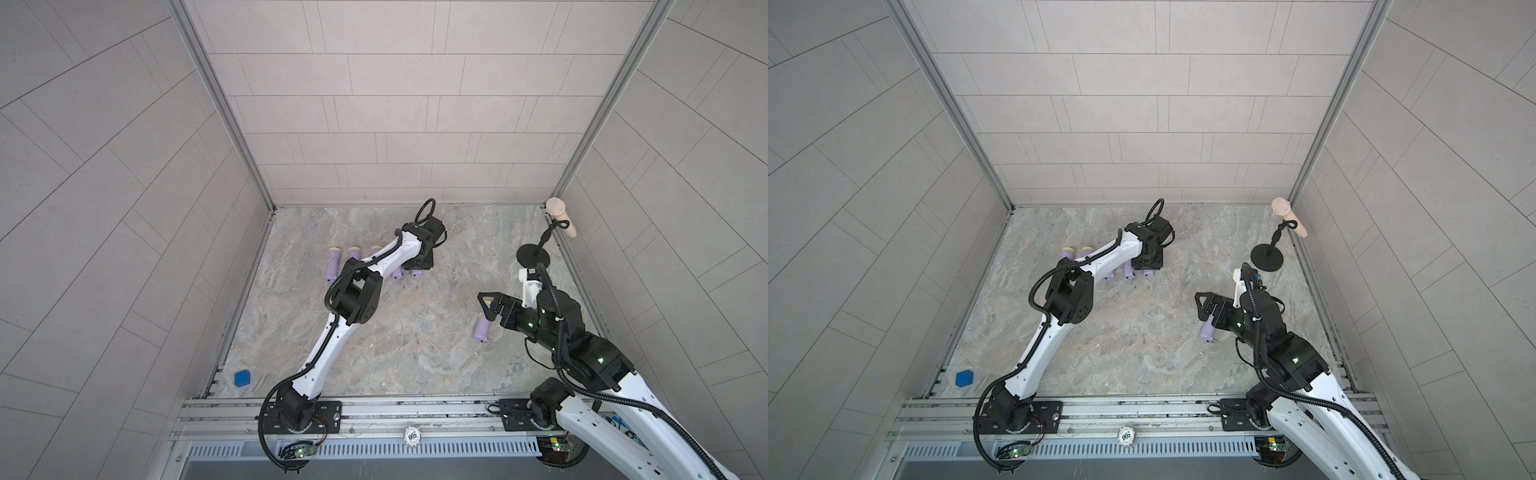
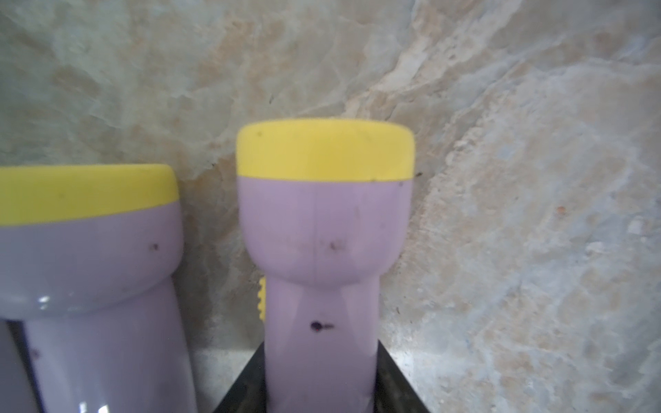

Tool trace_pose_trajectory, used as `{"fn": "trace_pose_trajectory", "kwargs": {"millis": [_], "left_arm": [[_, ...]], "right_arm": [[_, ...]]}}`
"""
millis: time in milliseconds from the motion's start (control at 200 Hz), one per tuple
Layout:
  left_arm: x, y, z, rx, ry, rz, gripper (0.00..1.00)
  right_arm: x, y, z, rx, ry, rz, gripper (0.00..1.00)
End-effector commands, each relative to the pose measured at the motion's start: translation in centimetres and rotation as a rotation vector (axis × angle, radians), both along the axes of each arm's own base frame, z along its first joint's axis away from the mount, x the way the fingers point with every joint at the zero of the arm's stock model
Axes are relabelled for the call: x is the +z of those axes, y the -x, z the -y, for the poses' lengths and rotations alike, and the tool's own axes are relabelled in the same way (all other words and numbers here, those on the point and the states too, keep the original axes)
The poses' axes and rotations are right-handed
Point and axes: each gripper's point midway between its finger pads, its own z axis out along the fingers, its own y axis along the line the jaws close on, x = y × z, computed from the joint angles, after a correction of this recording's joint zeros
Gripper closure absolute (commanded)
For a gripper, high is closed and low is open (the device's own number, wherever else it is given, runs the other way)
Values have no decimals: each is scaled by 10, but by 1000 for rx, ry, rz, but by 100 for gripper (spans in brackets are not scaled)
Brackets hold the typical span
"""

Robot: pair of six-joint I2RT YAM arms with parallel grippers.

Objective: Close the plug at the bottom of the flashlight
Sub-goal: Place the flashlight at the center of the board.

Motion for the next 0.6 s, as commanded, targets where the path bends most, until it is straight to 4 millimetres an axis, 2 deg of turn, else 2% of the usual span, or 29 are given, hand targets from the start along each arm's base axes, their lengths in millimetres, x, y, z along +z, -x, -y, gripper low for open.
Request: {"fn": "trace_pose_trajectory", "kwargs": {"millis": [0, 350, 595], "left_arm": [[14, 4, -1, -7, -22, 9, 54], [19, 1, -1, -2, -23, 24, 46], [31, -2, 4, -8, 1, 44, 43]], "right_arm": [[0, -1, 4, -25, 1, -7, 0], [0, 0, 3, -22, -2, -8, 0], [0, 0, 3, -23, -4, -11, 0]]}}
